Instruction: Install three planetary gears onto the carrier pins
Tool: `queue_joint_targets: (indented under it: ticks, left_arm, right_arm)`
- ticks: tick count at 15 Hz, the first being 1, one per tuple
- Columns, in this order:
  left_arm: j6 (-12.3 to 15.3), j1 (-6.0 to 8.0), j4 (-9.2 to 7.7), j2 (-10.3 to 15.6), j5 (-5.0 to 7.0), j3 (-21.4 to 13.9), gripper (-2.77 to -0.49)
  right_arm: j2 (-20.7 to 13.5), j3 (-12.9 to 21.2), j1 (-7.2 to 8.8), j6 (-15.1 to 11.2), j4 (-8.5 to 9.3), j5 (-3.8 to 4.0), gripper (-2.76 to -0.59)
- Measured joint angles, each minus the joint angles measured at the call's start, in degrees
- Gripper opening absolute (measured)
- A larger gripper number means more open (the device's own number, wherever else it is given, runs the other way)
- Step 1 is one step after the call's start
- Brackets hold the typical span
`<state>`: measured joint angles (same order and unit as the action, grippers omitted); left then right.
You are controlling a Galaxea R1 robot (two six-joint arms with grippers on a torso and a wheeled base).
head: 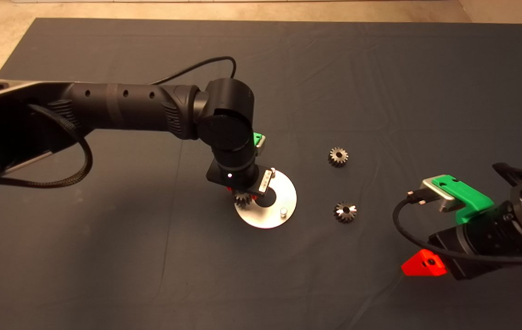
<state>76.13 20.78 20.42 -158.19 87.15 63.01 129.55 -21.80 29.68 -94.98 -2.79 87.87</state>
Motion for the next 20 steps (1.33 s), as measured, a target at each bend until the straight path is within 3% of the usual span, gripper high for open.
queue_joint_targets:
  ticks: [4, 9, 14, 16, 20]
  left_arm:
    - [0.1, 0.0, 0.46, 0.3, 0.11, -0.9, -2.26]
    - [2.3, 0.0, 0.69, 1.5, 0.09, -3.5, -2.26]
    - [2.5, -0.31, 3.62, 2.2, 0.25, -3.6, -2.26]
    - [2.5, -1.33, 4.0, 2.1, 0.28, -3.7, -2.26]
    - [3.6, -1.44, 5.18, 2.2, 0.28, -4.2, -2.26]
  right_arm:
    - [0.0, 0.0, -0.02, 0.0, -0.01, 0.0, -0.61]
    - [0.0, 0.0, -0.02, 0.0, -0.02, 0.02, -0.61]
    - [0.0, 0.0, -0.02, 0.0, -0.02, 0.0, -0.61]
    - [0.0, 0.0, -0.02, 0.0, 0.01, 0.0, -0.61]
    - [0.0, 0.0, -0.02, 0.0, 0.01, 0.02, -0.61]
